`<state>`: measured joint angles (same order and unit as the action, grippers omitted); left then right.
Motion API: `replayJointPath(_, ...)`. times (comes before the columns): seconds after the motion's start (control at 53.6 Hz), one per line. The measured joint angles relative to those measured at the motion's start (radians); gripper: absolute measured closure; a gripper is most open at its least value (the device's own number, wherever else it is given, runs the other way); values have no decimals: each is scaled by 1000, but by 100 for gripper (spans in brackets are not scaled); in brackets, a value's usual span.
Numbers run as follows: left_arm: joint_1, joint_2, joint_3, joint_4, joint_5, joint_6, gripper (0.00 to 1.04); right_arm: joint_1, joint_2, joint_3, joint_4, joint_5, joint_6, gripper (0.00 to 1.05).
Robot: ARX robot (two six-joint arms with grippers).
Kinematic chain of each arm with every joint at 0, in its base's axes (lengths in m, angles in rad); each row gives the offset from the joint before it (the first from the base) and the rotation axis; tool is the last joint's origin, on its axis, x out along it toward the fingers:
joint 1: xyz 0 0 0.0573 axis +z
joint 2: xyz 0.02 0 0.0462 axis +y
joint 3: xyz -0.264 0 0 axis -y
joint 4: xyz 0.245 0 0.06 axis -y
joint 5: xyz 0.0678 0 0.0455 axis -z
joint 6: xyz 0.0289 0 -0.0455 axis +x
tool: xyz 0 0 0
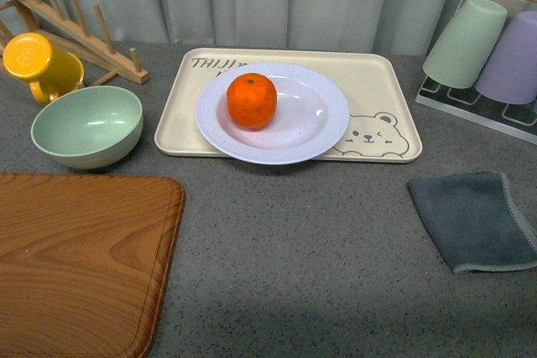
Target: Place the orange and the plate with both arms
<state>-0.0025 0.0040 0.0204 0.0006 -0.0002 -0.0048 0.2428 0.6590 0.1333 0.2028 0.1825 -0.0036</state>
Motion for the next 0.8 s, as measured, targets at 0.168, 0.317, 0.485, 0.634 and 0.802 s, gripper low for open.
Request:
replayJointPath(0.168, 0, -1, 0, 0, 0, 0, 6, -24, 11, -123, 372, 24, 1, 30)
replayJointPath(0.317, 0, 0, 0, 0, 0, 0, 6, -78, -105, -128, 345, -24, 1, 57)
replayJointPath(0.485, 0, 0, 0, 0, 0, 0, 6, -121, -197, -128, 253, -67, 1, 83)
replayJointPath(0.634, 0, 0, 0, 0, 0, 0, 6, -231, -285, -128, 174, -174, 2, 103)
replayJointPath(0.802, 0, 0, 0, 0, 0, 0, 6, -240, -353, -128, 105, -181, 2, 104)
